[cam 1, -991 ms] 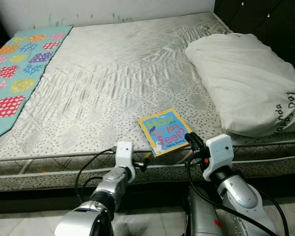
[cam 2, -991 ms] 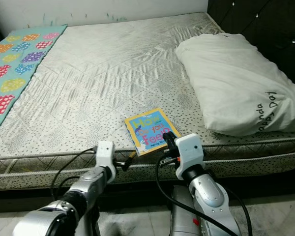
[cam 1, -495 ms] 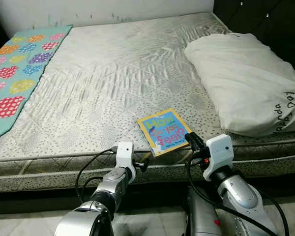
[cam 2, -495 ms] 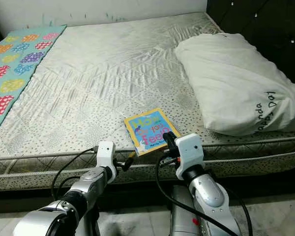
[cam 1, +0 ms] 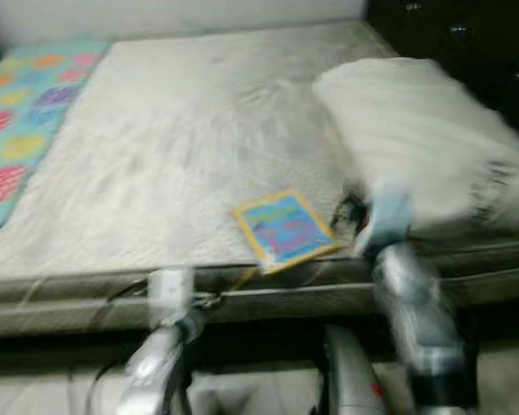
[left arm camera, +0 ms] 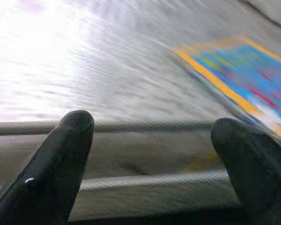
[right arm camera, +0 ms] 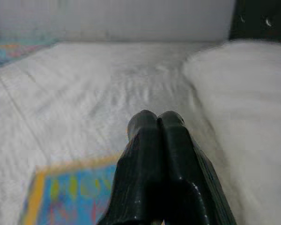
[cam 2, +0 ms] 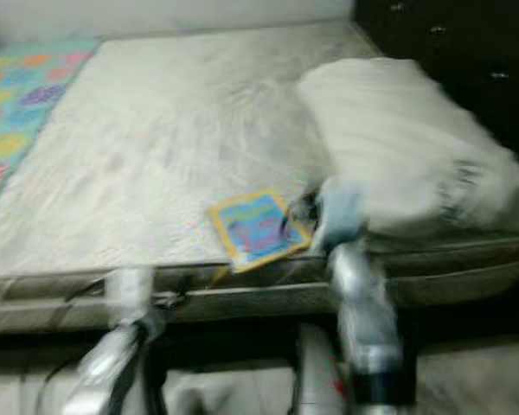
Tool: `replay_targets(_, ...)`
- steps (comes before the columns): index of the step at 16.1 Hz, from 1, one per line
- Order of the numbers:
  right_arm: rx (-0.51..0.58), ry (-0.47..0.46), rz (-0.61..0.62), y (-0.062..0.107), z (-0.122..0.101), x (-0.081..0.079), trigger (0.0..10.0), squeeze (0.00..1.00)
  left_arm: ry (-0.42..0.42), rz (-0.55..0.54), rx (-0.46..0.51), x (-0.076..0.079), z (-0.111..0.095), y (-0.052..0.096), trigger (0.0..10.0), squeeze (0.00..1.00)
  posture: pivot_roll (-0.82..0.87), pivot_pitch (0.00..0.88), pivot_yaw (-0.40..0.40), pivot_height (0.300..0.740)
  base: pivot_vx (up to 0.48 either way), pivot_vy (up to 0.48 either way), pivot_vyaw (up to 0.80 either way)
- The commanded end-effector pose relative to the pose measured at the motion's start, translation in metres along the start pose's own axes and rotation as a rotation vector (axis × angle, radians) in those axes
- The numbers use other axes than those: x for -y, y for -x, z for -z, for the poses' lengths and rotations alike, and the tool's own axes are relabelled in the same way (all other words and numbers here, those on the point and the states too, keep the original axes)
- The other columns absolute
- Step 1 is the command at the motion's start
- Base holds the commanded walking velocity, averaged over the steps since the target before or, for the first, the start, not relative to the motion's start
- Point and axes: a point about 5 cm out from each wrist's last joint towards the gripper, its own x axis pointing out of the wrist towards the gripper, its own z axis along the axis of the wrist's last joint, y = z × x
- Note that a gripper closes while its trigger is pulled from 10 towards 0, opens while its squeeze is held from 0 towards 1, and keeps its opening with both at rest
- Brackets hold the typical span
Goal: Clean up the room
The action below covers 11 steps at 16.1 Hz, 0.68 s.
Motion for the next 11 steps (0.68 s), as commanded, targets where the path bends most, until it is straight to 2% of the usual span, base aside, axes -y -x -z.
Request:
replay_targets(1,-0.052,-0.009,-0.004,0.001,0.013,-0.008,10.0,0.0,-0.02,0.033,0.115,0.008,-0.029,-0.011,10.0,0.0,0.0,0.0,0.041,0.558,0.0,0.0,0.0)
replay_targets(3,-0.032,0.015,-0.027,0.001,0.011,-0.012,10.0,0.0,-0.021,0.036,0.12,0.009,-0.03,-0.013,10.0,0.0,0.0,0.0,0.042,0.558,0.0,0.0,0.0)
replay_targets(6,-0.017,0.0,-0.017,-0.003,0.012,-0.011,10.0,0.0,-0.02,0.042,0.096,0.015,-0.041,0.002,10.0,0.0,-0.01,0.0,0.045,0.582,0.0,0.0,0.0)
replay_targets(11,0.003,-0.009,0.022,-0.013,0.004,-0.001,10.0,0.0,-0.029,0.086,0.105,0.023,-0.045,0.0,10.0,0.0,-0.01,0.0,0.036,0.62,0.0,0.0,0.0)
